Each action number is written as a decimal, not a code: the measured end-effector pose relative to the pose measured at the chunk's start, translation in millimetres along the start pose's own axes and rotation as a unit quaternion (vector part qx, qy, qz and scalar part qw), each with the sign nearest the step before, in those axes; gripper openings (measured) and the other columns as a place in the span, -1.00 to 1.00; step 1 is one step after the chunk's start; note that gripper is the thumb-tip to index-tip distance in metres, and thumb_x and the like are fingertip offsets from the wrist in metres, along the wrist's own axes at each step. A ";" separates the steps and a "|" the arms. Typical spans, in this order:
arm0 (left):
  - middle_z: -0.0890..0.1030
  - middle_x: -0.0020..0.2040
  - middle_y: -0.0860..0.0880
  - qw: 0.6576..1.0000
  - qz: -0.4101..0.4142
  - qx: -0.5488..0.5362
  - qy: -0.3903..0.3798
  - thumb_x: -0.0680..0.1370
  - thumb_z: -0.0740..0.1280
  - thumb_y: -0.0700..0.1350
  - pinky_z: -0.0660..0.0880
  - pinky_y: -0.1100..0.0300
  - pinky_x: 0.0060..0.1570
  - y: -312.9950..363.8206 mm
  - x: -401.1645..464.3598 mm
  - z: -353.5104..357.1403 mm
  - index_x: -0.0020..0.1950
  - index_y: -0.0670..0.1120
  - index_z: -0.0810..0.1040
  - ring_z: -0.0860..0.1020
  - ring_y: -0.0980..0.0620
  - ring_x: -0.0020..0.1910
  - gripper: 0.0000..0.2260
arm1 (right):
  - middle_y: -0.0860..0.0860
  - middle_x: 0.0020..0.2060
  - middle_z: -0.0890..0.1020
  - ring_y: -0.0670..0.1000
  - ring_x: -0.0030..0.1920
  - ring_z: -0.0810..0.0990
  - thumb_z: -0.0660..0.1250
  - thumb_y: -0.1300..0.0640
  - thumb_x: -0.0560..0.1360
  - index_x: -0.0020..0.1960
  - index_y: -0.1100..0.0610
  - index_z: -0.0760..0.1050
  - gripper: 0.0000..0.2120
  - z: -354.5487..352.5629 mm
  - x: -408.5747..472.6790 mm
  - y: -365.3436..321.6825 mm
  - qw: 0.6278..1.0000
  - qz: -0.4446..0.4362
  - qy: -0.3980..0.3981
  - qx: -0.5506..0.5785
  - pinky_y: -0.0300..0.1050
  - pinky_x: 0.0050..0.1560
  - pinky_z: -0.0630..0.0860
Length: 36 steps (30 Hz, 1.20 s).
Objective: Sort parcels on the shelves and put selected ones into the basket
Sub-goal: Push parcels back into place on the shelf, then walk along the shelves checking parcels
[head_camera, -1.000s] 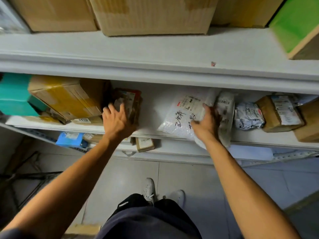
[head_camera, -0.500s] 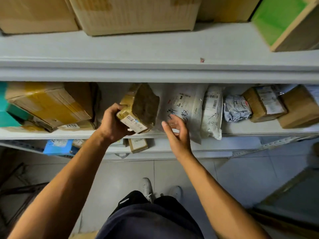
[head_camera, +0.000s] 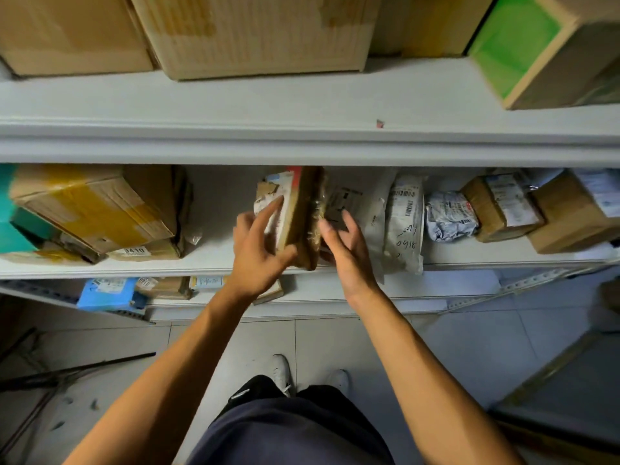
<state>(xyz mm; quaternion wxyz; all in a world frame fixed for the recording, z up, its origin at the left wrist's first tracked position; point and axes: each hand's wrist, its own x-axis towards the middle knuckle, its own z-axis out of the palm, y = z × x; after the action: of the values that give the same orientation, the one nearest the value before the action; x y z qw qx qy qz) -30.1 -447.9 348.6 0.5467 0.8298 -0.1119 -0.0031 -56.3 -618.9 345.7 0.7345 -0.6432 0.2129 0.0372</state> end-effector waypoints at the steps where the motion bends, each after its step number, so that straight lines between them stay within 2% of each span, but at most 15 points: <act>1: 0.31 0.19 -0.08 0.995 0.044 0.087 0.003 0.32 0.32 0.49 0.53 -0.02 0.17 -0.1 -0.3 4.2 0.54 0.12 0.31 0.37 0.00 0.22 -0.13 | -0.11 0.25 0.58 -0.15 0.22 0.58 0.50 -0.25 0.35 0.60 0.00 0.14 -0.04 1.9 -1.1 -3.7 1.000 0.014 -0.017 0.008 -0.21 0.18 0.54; 4: 0.32 0.33 -0.11 0.969 0.146 0.193 -0.049 0.34 0.38 0.42 0.41 -0.14 0.27 13.8 -8.3 20.9 0.56 0.04 0.30 0.32 -0.09 0.31 -0.11 | -0.07 0.18 0.65 -0.02 0.16 0.66 0.59 -0.16 0.30 0.42 -0.01 0.38 -0.22 -2.1 1.5 -11.9 0.997 0.042 0.054 0.023 0.04 0.12 0.65; 6: 0.21 0.47 -0.09 0.982 0.136 0.107 -0.075 0.37 0.49 0.30 0.44 0.00 0.34 22.8 -12.5 27.3 0.57 0.02 0.25 0.31 -0.03 0.43 -0.13 | -0.01 0.10 0.71 0.06 0.08 0.71 0.60 -0.05 0.32 0.31 -0.01 0.51 -0.40 -19.6 9.6 -17.5 0.993 0.057 0.095 0.043 0.10 0.01 0.68; 8: 0.14 0.50 -0.02 0.993 0.098 0.029 -0.055 0.42 0.51 0.16 0.48 0.21 0.26 22.3 -13.2 29.1 0.57 0.02 0.24 0.36 0.05 0.42 -0.20 | 0.08 0.05 0.73 0.16 0.02 0.72 0.57 -0.08 0.24 0.22 0.06 0.59 -0.42 -43.0 17.7 -26.1 0.990 0.074 0.091 0.077 0.17 -0.11 0.69; 10: 0.16 0.49 0.02 0.997 0.069 0.025 -0.029 0.48 0.46 0.11 0.52 0.22 0.15 19.8 -14.6 29.0 0.55 0.03 0.26 0.42 0.10 0.35 -0.30 | 0.11 -0.05 0.71 0.19 -0.09 0.70 0.48 -0.10 0.34 0.10 0.12 0.62 -0.58 -68.3 24.2 -41.4 0.985 0.080 0.093 0.121 0.02 -0.27 0.65; 12: 0.20 0.46 0.05 0.998 0.049 0.040 -0.030 0.51 0.42 0.10 0.55 0.23 0.11 15.0 -19.3 29.5 0.51 0.03 0.32 0.45 0.17 0.29 -0.39 | 0.06 -0.17 0.70 0.10 -0.18 0.68 0.32 -0.06 0.54 0.00 0.08 0.61 -0.77 -102.3 35.4 -56.4 0.977 0.068 0.109 0.169 -0.10 -0.26 0.63; 16: 0.26 0.41 0.07 0.997 0.007 0.064 -0.042 0.53 0.36 0.09 0.56 0.29 0.08 1.8 -33.4 28.4 0.47 0.03 0.39 0.47 0.15 0.26 -0.48 | 0.06 0.12 0.68 0.10 0.06 0.66 0.25 -0.12 0.60 0.27 0.05 0.57 -0.64 -165.5 61.9 -79.5 0.975 0.057 0.139 0.166 0.01 0.10 0.58; 19: 0.30 0.36 0.07 0.998 -0.025 0.052 -0.032 0.54 0.35 0.05 0.59 0.25 0.05 -4.4 -44.4 27.8 0.44 0.03 0.42 0.49 0.13 0.24 -0.53 | 0.08 0.19 0.63 0.06 -0.07 0.63 0.32 -0.10 0.57 0.33 0.12 0.53 -0.58 -185.0 74.5 -60.8 0.963 0.108 0.245 0.031 -0.10 -0.14 0.60; 20: 0.32 0.34 0.07 0.998 -0.034 0.049 -0.024 0.54 0.35 0.05 0.60 0.20 0.05 -5.4 -47.3 26.5 0.43 0.02 0.43 0.50 0.12 0.23 -0.54 | 0.09 0.22 0.62 0.08 -0.07 0.64 0.38 -0.14 0.50 0.36 0.14 0.52 -0.47 -188.6 77.6 -50.9 0.954 0.106 0.280 -0.013 -0.14 -0.22 0.61; 21: 0.34 0.33 0.06 0.998 -0.040 0.047 -0.014 0.54 0.34 0.05 0.60 0.16 0.05 -6.4 -49.8 24.3 0.42 0.02 0.44 0.51 0.11 0.22 -0.54 | 0.10 0.29 0.59 0.13 0.04 0.64 0.44 -0.20 0.37 0.42 0.12 0.47 -0.29 -189.7 79.2 -42.0 0.941 0.094 0.319 -0.057 -0.08 -0.15 0.64; 23: 0.36 0.32 0.06 0.998 -0.048 0.049 0.014 0.54 0.35 0.04 0.60 0.12 0.06 -9.0 -54.5 16.6 0.41 0.02 0.46 0.52 0.11 0.21 -0.56 | 0.16 0.45 0.42 0.24 0.34 0.46 0.48 -0.18 0.24 0.53 0.03 0.32 -0.09 -174.9 73.2 -30.6 0.914 0.072 0.372 -0.145 0.16 0.22 0.55; 25: 0.39 0.30 0.05 0.995 -0.057 0.058 0.056 0.56 0.38 -0.02 0.60 0.12 0.05 -14.3 -58.3 3.9 0.39 0.02 0.47 0.51 0.12 0.20 -0.61 | 0.21 0.49 0.25 0.30 0.42 0.29 0.49 -0.01 0.39 0.56 0.02 0.21 -0.17 -136.3 56.7 -28.5 0.893 0.048 0.407 -0.187 0.23 0.36 0.38; 29: 0.41 0.27 0.00 0.983 -0.089 0.062 0.150 0.57 0.40 -0.14 0.59 0.15 0.05 -28.7 -56.1 -36.8 0.35 0.01 0.48 0.50 0.07 0.20 -0.65 | 0.20 0.45 0.30 0.27 0.40 0.30 0.46 0.11 0.48 0.47 0.07 0.37 -0.40 -61.0 38.6 -9.2 0.896 -0.050 0.411 -0.162 0.19 0.34 0.40; 33: 0.47 0.23 -0.02 0.981 -0.071 0.079 0.163 0.56 0.39 -0.16 0.55 0.24 0.01 -47.5 -52.0 -88.1 0.31 -0.01 0.50 0.52 0.09 0.15 -0.68 | 0.10 0.22 0.41 0.07 0.18 0.48 0.40 0.27 0.53 0.31 0.12 0.52 -0.64 20.4 28.4 13.7 0.934 -0.077 0.344 -0.059 -0.28 0.01 0.56; 36: 0.56 0.10 -0.02 0.975 -0.061 0.084 0.197 0.56 0.38 -0.18 0.53 0.33 -0.09 -66.9 -54.4 -129.6 0.18 -0.06 0.57 0.57 0.06 0.07 -0.79 | 0.05 0.09 0.50 0.03 0.00 0.53 0.36 0.30 0.52 0.25 0.05 0.54 -0.67 96.6 11.4 26.4 0.962 -0.093 0.254 -0.039 -0.12 -0.04 0.57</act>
<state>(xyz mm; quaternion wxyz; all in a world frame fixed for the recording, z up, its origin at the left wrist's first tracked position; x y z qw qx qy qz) -54.4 -294.9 333.6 0.4854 0.8621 0.0489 0.1368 -29.1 -524.1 325.0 0.6311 -0.6766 0.3299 -0.1873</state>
